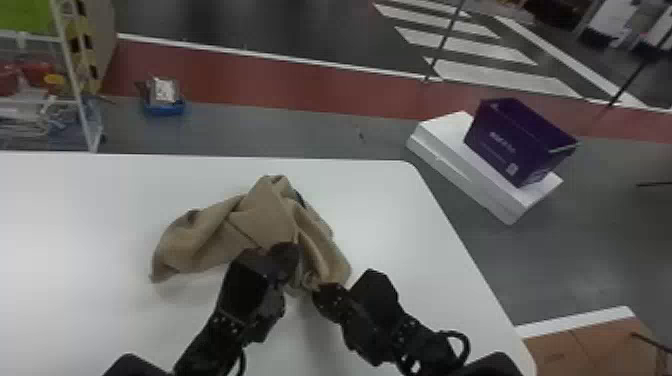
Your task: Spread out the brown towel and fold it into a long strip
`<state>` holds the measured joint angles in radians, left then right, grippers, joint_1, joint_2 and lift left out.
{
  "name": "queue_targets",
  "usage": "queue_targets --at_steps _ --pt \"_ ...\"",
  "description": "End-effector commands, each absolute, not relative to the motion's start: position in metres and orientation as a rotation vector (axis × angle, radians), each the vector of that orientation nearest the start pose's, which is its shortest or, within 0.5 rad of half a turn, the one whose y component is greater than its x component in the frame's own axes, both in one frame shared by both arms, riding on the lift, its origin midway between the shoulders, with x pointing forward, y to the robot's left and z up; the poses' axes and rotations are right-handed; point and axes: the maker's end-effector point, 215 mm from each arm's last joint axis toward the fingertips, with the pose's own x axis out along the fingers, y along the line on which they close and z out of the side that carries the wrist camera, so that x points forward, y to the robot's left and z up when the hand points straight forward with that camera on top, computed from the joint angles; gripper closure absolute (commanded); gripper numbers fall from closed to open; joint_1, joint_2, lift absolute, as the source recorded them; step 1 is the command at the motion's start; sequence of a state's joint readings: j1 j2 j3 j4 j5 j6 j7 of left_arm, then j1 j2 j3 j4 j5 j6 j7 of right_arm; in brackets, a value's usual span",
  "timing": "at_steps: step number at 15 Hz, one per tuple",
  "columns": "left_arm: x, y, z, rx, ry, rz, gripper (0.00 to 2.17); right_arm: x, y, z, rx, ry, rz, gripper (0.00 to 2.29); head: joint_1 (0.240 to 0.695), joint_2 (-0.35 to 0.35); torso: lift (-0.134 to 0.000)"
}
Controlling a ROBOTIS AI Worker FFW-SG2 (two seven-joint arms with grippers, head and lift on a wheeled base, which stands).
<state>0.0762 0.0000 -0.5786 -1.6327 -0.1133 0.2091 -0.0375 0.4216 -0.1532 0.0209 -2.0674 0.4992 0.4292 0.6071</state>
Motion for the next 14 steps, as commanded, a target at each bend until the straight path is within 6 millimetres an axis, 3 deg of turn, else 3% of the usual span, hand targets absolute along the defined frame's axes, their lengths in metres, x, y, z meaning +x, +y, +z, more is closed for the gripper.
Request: queue_targets --at_steps 1,7,11,14 --pt "0.474 -0.090 -0.394 0.108 0.168 -0.589 1.90 0.426 -0.211 -0.446 -0.491 0.480 0.486 1.69 0.695 -0.350 -0.123" --pt "0.484 -0.025 -0.355 0.088 0.134 -0.493 1.90 0.480 -0.279 -0.382 -0.332 0.413 0.382 1.69 0.695 -0.350 -0.123" --pt "0.489 0.048 -0.326 0.090 0.109 -0.392 1.90 0.501 -0.314 -0.358 -0.263 0.431 0.317 1.69 0.695 -0.320 -0.123" --pt "0.489 0.097 -0.312 0.091 0.102 -0.325 1.90 0.519 -0.344 -0.328 -0.211 0.412 0.259 1.69 0.695 -0.287 -0.123"
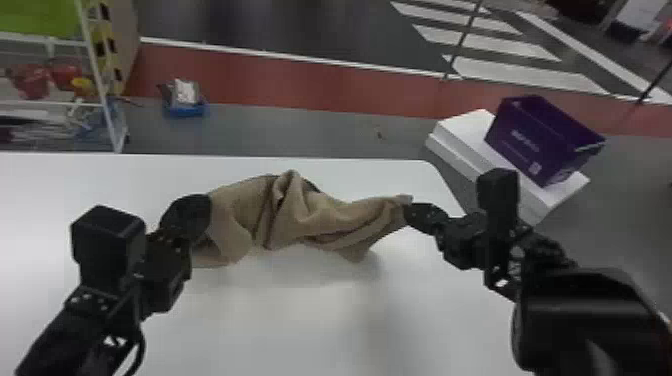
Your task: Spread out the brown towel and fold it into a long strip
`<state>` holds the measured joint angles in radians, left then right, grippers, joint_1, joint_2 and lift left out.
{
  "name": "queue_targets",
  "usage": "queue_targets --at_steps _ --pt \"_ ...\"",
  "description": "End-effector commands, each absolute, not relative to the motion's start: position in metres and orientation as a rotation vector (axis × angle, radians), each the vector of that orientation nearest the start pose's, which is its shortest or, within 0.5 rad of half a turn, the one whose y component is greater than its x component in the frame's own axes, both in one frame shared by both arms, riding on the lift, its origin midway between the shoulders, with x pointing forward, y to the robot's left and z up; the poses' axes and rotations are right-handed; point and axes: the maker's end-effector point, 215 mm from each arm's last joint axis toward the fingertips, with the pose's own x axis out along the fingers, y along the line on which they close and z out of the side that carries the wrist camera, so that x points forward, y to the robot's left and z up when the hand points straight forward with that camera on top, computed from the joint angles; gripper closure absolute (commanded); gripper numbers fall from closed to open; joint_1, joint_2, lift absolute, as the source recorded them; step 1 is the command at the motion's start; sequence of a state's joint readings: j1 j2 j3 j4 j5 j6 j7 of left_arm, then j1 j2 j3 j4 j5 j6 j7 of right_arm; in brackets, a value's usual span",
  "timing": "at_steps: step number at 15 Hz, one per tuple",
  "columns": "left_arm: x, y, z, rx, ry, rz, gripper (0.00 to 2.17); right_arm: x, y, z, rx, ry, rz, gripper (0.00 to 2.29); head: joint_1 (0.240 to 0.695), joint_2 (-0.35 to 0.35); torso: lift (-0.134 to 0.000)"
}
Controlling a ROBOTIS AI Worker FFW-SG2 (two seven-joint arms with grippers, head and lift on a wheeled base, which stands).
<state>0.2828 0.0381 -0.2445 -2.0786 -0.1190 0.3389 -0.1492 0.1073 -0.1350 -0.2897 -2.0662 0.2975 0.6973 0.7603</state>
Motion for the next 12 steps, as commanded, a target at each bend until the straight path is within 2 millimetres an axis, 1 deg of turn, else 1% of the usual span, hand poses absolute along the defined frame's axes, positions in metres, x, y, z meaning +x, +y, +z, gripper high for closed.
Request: queue_targets --at_steps 1,2,3,4,5,9,11,12 --pt "0.488 0.110 -0.305 0.093 0.092 -0.310 1.90 0.524 -0.357 -0.316 -0.202 0.395 0.234 1.69 0.695 -0.279 -0.123" --pt "0.488 0.128 -0.297 0.095 0.082 -0.288 1.90 0.526 -0.370 -0.306 -0.196 0.385 0.216 1.69 0.695 -0.272 -0.123" --pt "0.487 0.136 -0.295 0.089 0.083 -0.279 1.90 0.527 -0.380 -0.298 -0.192 0.377 0.200 1.69 0.695 -0.268 -0.123" --pt "0.488 0.146 -0.289 0.086 0.076 -0.270 1.90 0.527 -0.396 -0.290 -0.195 0.368 0.173 1.69 0.695 -0.264 -0.123" --pt "0.488 0.152 -0.283 0.085 0.064 -0.261 1.90 0.528 -0.409 -0.282 -0.197 0.361 0.153 1.69 0.695 -0.262 -0.123" --pt "0.489 0.161 -0.286 0.089 0.078 -0.243 1.90 0.523 -0.454 -0.267 -0.179 0.344 0.084 1.69 0.678 -0.284 -0.123" --pt "0.490 0.170 -0.280 0.091 0.073 -0.228 1.90 0.518 -0.479 -0.258 -0.169 0.329 0.051 1.69 0.669 -0.306 -0.123" --pt "0.491 0.177 -0.276 0.087 0.068 -0.216 1.90 0.516 -0.487 -0.256 -0.165 0.328 0.047 1.69 0.666 -0.313 -0.123"
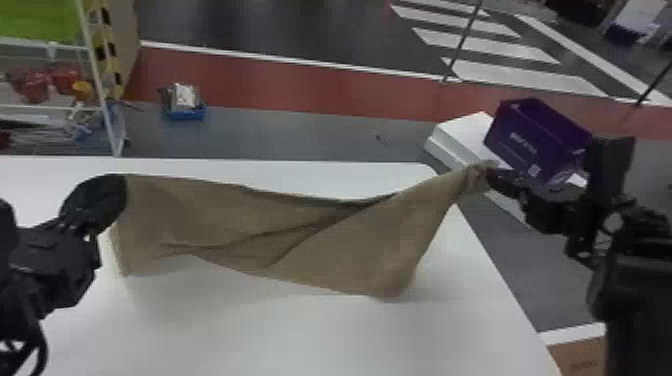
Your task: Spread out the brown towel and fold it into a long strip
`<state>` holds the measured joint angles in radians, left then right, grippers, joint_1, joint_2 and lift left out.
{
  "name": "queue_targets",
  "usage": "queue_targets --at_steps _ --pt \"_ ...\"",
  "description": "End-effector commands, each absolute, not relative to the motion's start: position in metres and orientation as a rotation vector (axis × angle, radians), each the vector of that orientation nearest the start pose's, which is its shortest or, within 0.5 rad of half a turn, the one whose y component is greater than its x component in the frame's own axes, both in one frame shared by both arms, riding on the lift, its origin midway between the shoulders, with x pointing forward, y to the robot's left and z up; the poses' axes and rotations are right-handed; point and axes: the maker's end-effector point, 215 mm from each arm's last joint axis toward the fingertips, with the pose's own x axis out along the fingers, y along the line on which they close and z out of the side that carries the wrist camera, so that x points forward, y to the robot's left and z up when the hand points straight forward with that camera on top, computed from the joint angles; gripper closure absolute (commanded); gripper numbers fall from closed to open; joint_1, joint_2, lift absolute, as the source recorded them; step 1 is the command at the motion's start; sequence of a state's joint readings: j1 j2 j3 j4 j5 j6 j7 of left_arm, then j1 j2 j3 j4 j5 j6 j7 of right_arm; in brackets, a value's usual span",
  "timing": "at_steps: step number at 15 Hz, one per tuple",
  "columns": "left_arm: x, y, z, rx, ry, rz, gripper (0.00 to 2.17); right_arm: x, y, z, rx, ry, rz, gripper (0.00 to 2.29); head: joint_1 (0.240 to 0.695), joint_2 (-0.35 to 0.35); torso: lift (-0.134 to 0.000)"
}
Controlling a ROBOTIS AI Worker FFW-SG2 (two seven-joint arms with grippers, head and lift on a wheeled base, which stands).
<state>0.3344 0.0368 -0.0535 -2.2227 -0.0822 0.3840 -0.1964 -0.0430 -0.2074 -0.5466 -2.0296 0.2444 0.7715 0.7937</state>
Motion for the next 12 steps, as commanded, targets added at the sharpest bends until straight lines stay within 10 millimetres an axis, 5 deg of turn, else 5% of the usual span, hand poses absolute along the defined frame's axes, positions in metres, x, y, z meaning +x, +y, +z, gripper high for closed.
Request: queue_targets --at_steps 1,6,12 --pt "0.491 0.184 -0.276 0.076 0.071 -0.208 1.90 0.514 -0.494 -0.250 -0.166 0.320 0.038 1.69 0.663 -0.319 -0.123" --pt "0.490 0.206 -0.255 0.054 0.042 -0.189 1.90 0.507 -0.509 -0.242 -0.126 0.298 0.021 1.67 0.644 -0.330 -0.123" --pt "0.484 0.203 -0.270 0.040 0.071 -0.197 1.90 0.496 -0.441 -0.321 -0.179 0.369 0.208 1.33 0.670 -0.292 -0.123"
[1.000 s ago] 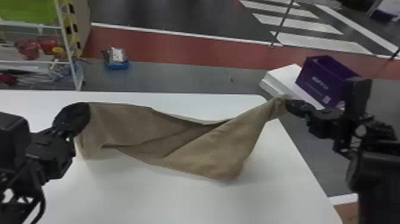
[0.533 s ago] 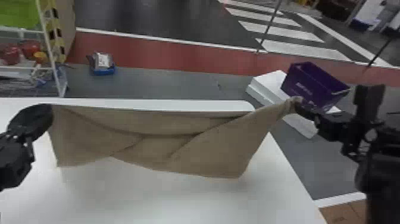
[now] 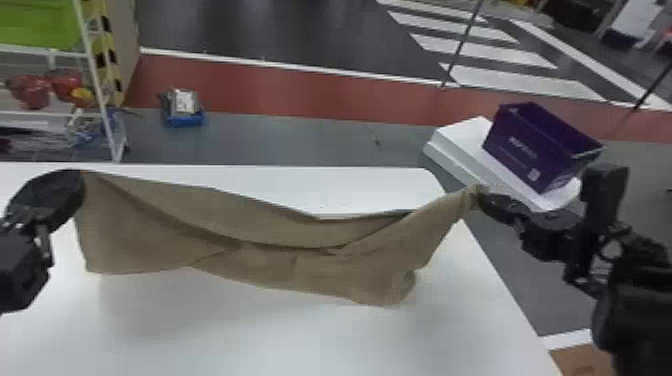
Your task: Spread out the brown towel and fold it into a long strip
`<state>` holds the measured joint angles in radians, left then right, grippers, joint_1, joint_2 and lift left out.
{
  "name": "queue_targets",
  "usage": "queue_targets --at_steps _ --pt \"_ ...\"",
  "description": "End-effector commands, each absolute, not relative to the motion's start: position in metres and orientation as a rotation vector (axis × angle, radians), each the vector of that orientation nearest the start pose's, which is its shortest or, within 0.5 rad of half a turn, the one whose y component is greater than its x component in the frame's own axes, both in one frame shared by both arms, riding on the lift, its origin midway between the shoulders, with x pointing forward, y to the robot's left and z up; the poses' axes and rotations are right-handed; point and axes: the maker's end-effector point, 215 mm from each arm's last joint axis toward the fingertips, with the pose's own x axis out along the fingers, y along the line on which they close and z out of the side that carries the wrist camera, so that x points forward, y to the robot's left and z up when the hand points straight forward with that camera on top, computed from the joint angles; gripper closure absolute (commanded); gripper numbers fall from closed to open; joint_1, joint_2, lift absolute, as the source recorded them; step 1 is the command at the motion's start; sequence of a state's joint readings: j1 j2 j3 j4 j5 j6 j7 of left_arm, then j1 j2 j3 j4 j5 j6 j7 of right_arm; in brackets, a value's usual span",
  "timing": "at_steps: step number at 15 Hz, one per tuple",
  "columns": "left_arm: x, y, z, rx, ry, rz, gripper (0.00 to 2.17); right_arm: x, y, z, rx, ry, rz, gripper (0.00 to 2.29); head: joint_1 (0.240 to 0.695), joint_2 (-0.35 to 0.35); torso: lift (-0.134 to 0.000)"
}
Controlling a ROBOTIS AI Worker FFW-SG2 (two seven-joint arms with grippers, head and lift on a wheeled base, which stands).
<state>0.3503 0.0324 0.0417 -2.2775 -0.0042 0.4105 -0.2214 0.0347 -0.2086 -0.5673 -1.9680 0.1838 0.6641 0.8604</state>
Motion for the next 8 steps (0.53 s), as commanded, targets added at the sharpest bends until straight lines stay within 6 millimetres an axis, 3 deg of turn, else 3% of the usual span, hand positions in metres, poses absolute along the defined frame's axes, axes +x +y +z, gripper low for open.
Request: queue_targets --at_steps 1,4,6,8 --pt "0.483 0.199 -0.273 0.041 0.076 -0.203 1.90 0.492 -0.427 -0.335 -0.221 0.374 0.241 1.25 0.692 -0.277 -0.123" --pt "0.481 0.184 -0.286 0.045 0.092 -0.227 1.90 0.479 -0.402 -0.382 -0.308 0.409 0.310 1.24 0.695 -0.256 -0.123" --pt "0.480 0.182 -0.289 0.045 0.095 -0.229 1.90 0.471 -0.397 -0.409 -0.375 0.435 0.341 0.86 0.695 -0.248 -0.123" --pt "0.481 0.183 -0.289 0.046 0.092 -0.229 1.90 0.467 -0.399 -0.430 -0.421 0.462 0.353 0.86 0.695 -0.248 -0.123"
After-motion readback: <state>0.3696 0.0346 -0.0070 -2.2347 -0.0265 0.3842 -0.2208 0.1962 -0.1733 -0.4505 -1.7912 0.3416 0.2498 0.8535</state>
